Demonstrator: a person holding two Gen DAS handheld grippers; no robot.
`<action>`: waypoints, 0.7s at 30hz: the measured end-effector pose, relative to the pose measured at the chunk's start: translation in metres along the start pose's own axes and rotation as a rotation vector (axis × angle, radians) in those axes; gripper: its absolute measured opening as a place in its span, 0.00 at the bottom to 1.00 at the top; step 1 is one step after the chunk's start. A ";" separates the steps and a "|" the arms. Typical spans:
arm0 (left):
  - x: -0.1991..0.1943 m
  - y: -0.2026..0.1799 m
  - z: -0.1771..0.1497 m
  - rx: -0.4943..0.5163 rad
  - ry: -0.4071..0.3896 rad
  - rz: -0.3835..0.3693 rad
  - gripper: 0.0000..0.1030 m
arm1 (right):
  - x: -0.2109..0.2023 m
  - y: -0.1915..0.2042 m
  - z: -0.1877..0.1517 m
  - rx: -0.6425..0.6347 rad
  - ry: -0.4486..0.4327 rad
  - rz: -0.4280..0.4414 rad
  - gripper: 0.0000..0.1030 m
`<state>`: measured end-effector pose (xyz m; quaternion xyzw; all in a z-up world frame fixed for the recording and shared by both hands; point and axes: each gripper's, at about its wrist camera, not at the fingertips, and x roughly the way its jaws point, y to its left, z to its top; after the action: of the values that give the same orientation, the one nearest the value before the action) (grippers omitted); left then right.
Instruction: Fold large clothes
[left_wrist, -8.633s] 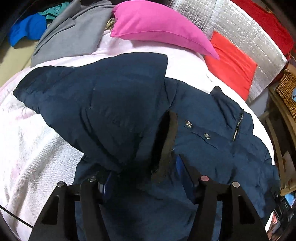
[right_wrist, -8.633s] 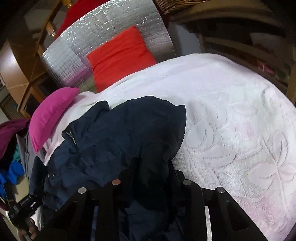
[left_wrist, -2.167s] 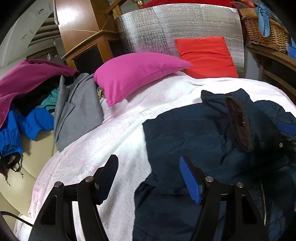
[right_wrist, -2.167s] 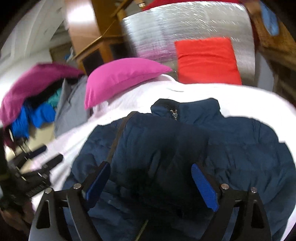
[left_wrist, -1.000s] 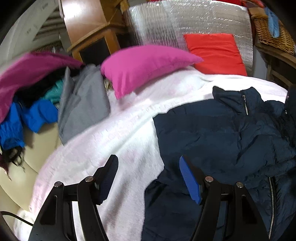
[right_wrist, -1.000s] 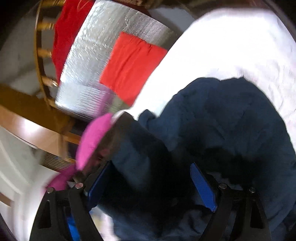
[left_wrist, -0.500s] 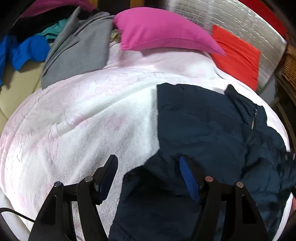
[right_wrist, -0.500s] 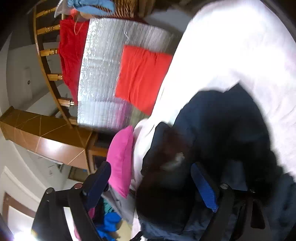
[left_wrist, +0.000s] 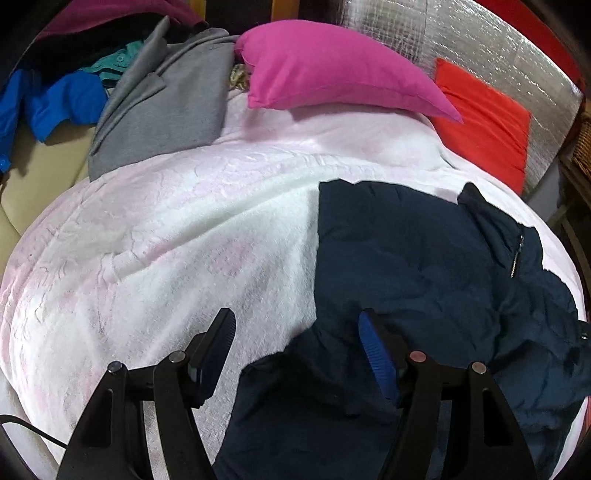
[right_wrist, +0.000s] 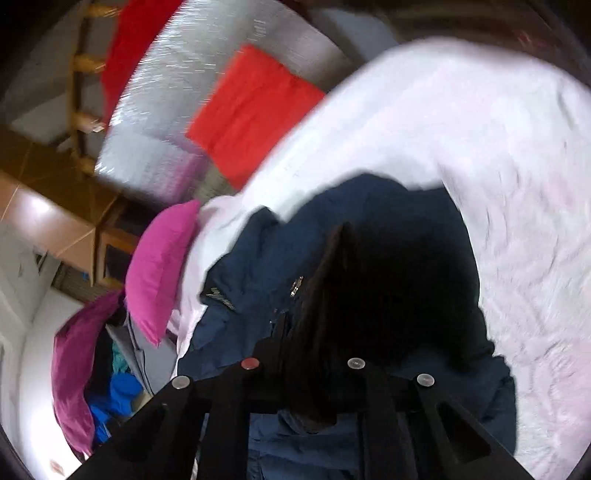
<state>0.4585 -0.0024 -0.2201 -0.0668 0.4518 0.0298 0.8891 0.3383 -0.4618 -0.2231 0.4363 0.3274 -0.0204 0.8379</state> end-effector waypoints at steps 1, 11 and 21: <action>0.000 0.000 0.001 0.000 -0.002 0.002 0.68 | -0.006 0.007 -0.001 -0.036 -0.012 -0.003 0.15; 0.014 0.002 0.003 0.028 0.053 -0.010 0.68 | -0.020 -0.024 0.009 0.002 0.030 -0.127 0.45; 0.014 0.020 0.011 -0.061 0.057 -0.146 0.68 | -0.002 -0.052 0.020 -0.037 0.063 -0.143 0.92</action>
<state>0.4732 0.0190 -0.2264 -0.1275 0.4698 -0.0233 0.8732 0.3306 -0.5095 -0.2506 0.3968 0.3843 -0.0602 0.8314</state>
